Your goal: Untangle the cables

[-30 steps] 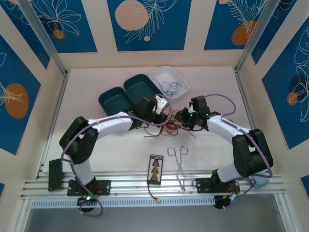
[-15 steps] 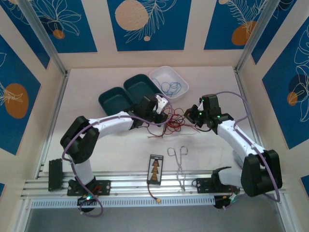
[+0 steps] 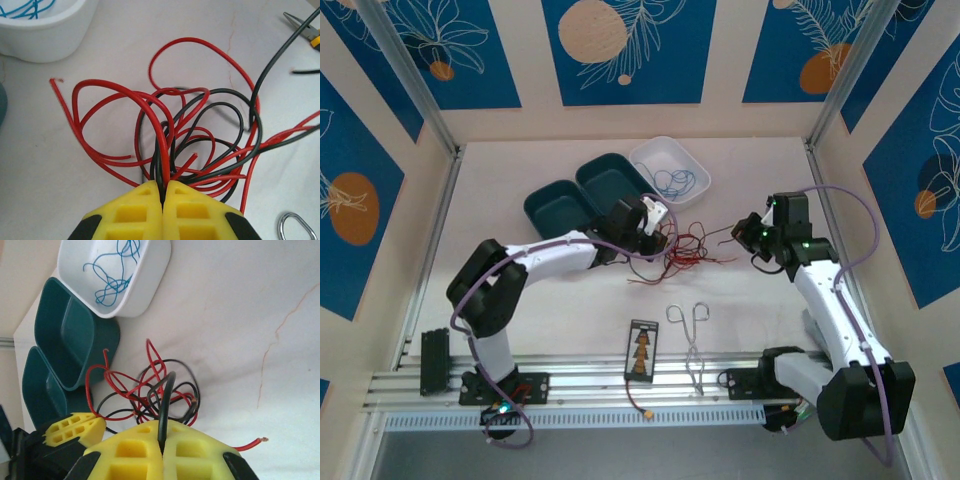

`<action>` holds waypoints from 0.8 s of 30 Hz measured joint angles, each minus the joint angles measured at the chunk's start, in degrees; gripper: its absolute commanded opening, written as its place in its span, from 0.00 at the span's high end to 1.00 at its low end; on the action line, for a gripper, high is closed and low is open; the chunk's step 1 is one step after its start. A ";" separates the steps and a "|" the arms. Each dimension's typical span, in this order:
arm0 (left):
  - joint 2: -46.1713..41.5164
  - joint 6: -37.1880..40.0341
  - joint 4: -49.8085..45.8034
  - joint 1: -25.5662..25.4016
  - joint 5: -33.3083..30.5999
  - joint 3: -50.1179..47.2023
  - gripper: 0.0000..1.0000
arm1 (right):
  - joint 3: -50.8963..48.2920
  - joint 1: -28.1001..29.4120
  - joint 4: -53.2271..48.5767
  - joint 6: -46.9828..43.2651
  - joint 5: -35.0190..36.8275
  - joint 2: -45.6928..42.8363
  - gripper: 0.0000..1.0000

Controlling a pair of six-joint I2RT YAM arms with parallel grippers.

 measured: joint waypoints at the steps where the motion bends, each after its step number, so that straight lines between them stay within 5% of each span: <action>1: 0.31 0.00 0.02 0.00 0.00 0.00 0.99 | 0.70 -0.33 -0.61 -0.63 0.02 -0.22 1.00; 13: 1.90 -1.03 0.15 0.00 0.00 0.00 0.98 | 9.81 -0.96 -8.00 -6.99 0.42 -0.85 1.00; 24: 2.82 -2.43 0.20 0.00 0.15 0.20 0.91 | 28.24 -0.17 -13.40 -11.61 0.42 -0.76 1.00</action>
